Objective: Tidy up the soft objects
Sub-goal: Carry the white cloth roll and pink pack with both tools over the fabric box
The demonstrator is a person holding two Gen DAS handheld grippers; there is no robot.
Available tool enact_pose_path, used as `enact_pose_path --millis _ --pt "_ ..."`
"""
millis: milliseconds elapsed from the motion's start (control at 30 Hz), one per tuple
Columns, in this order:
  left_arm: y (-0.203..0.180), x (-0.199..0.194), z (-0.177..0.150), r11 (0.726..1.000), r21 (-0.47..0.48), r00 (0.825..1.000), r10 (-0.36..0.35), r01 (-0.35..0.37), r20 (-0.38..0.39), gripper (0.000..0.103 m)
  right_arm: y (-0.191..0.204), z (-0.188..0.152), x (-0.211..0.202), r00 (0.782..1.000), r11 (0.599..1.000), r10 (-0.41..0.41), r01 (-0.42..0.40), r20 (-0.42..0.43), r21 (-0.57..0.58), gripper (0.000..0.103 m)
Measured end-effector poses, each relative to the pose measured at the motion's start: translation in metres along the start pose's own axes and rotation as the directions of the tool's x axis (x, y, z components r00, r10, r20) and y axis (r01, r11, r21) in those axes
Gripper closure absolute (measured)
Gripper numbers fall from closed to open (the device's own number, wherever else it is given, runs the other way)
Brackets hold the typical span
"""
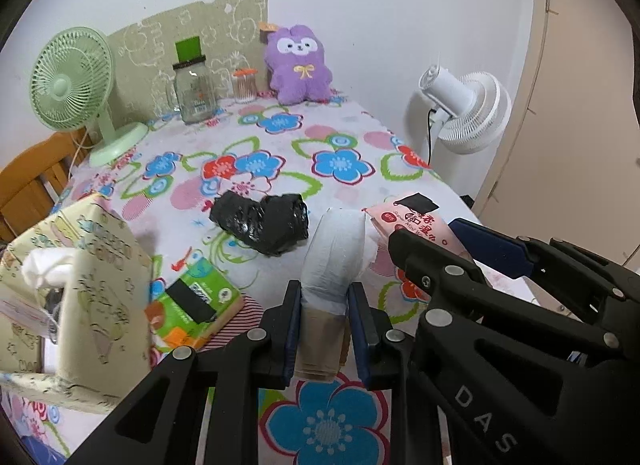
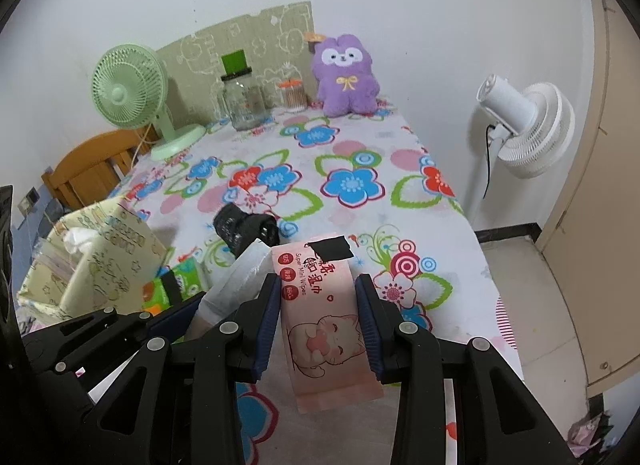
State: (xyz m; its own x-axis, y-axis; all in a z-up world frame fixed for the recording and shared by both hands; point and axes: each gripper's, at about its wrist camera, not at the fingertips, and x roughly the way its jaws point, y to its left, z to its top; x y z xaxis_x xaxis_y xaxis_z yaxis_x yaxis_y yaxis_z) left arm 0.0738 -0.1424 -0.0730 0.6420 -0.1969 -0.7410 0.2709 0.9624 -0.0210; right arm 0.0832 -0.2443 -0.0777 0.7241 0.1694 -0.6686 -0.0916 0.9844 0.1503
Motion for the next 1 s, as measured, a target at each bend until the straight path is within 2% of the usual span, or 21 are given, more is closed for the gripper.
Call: enact_pose_path --millis 633,1000 --pt "0.016 -0.070 0.015 1.000 -0.002 0.993 0.029 -0.029 0.115 0.081 0.037 0.021 -0.065 0.994 0.999 -0.001 0.005 0.110 -0.036 0.062" --pt "0.041 -0.095 0.023 0.999 -0.014 0.985 0.052 -0.051 0.162 0.081 0.065 0.033 -0.082 0.990 0.998 0.005 0.003 0.144 -0.056 0.062"
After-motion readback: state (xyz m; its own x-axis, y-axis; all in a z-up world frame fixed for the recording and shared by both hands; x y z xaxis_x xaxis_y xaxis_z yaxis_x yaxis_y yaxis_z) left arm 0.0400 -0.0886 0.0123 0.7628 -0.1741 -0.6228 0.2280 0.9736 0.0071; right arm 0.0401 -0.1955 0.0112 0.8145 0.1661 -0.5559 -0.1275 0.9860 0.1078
